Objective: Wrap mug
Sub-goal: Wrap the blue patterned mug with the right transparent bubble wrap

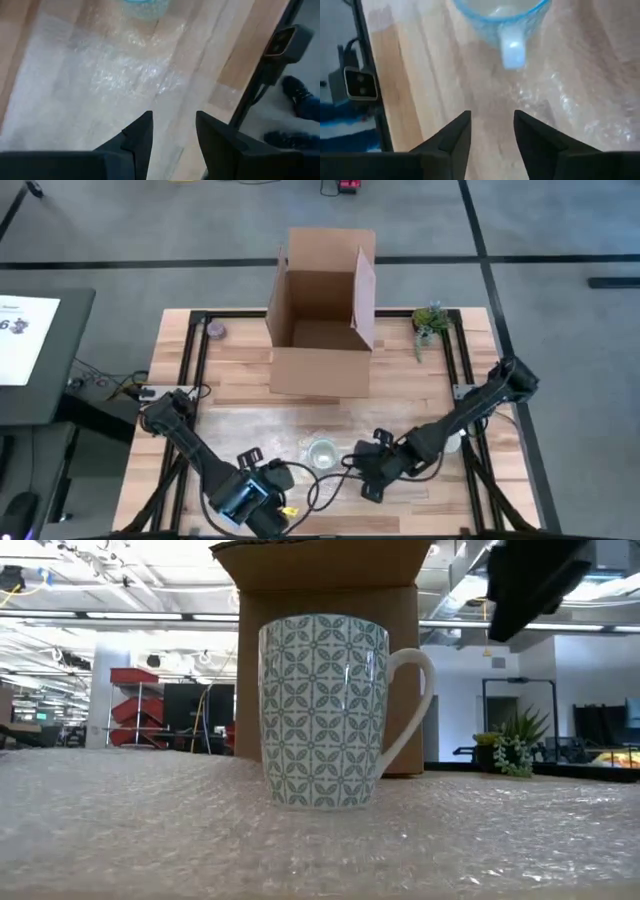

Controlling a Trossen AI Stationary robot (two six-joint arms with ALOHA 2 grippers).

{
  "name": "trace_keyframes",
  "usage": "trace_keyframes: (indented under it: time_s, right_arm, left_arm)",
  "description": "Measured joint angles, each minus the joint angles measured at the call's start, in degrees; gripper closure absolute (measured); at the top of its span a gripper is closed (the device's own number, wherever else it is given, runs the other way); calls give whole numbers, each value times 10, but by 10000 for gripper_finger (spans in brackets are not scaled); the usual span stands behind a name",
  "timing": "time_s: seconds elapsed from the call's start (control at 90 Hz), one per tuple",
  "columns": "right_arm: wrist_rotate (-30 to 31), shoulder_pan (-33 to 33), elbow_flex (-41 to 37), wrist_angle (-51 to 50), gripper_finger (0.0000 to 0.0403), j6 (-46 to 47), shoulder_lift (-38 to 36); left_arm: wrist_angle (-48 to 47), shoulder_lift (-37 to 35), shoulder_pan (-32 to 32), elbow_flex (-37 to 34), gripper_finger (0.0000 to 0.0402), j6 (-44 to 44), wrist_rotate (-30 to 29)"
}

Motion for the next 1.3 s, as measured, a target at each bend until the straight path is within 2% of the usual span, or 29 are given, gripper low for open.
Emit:
trace_keyframes:
  time_s: [0.122,0.267,0.411,0.556,0.767,0.933,1.3]
  right_arm:
    - [-1,-11,0,1,247,0,0]
    - [-2,-20,0,5,238,-2,0]
    - [-2,-22,0,31,222,-18,0]
    - [-1,-22,0,39,201,-22,6]
    - [38,-30,0,41,194,-54,26]
    - [15,-37,-1,69,195,-84,64]
    - [33,-44,0,83,201,-85,80]
  left_arm:
    - [14,-49,-22,-71,272,-42,-30]
    - [95,-126,-43,-186,272,-89,-57]
    - [183,-189,-58,-287,272,-108,-58]
    - [239,-224,-68,-349,272,-108,-57]
    - [265,-232,-72,-367,272,-97,-54]
    - [267,-228,-68,-367,272,-98,-61]
    - [266,-229,-59,-367,272,-106,-67]
